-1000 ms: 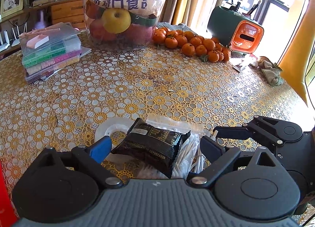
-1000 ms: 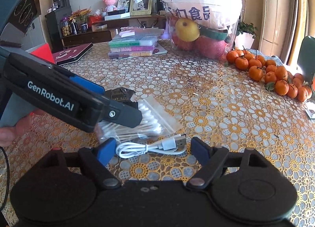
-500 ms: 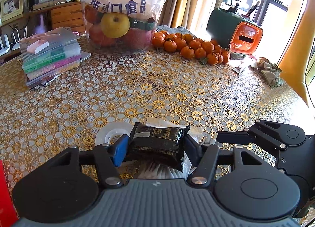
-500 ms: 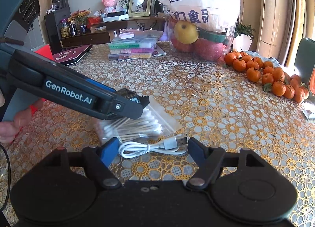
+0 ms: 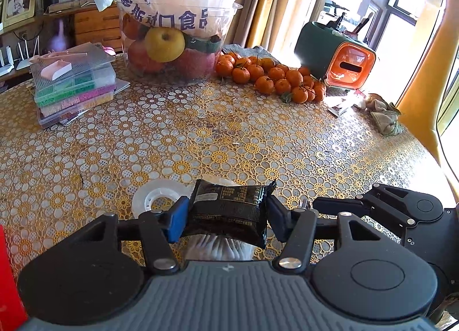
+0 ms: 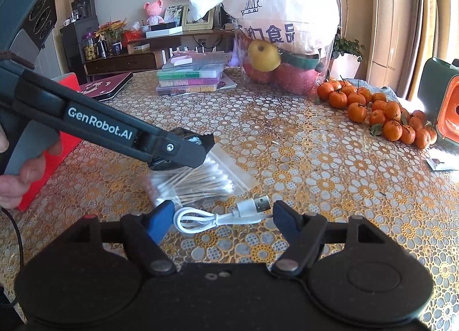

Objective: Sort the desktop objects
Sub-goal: 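Close the left tool on the black packet and lift it, then close the right tool on the white USB cable and lift it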

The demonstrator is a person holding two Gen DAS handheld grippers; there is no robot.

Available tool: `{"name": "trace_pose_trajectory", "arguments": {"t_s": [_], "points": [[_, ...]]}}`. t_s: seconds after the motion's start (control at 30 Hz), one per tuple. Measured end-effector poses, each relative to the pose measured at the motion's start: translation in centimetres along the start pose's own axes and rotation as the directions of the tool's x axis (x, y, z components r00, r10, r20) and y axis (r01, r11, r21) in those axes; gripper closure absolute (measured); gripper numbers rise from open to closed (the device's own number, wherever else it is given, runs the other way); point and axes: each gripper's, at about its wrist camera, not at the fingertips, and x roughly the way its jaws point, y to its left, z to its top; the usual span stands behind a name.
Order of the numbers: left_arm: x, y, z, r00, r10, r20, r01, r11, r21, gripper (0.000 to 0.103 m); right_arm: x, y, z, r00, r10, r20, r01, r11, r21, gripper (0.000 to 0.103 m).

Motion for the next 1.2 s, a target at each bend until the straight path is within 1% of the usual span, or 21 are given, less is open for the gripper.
{"name": "trace_pose_trajectory", "arguments": {"t_s": [0.43,0.9,1.0,1.07,1.2], "points": [[-4.2,-1.0,-0.6,1.000,0.003,0.023,-0.003,1.000,-0.006,0.046,-4.2,1.7,1.0,0.998,-0.011,0.055,0.011,1.000,-0.001,0.028],[-11.2,-2.0,-1.4,0.997,0.025,0.078,-0.025,1.000,-0.001,0.046,-9.5,5.4,2.3,0.994,-0.021,0.109,0.023,1.000,-0.013,0.028],[-12.5,-2.0,-1.8,0.996,0.026,0.090,-0.026,1.000,-0.004,0.046,-9.9,6.2,2.2,0.994,-0.037,0.104,0.040,0.999,-0.034,0.029],[-13.3,-2.0,-2.1,0.995,0.027,0.096,-0.027,1.000,-0.004,0.046,-10.3,6.6,2.2,0.994,-0.035,0.099,0.038,0.999,-0.027,0.029],[-15.2,-2.0,-2.9,0.994,0.036,0.106,-0.036,0.999,0.001,0.046,-11.6,7.7,2.5,0.992,-0.033,0.121,0.037,0.999,-0.033,0.030]]}}
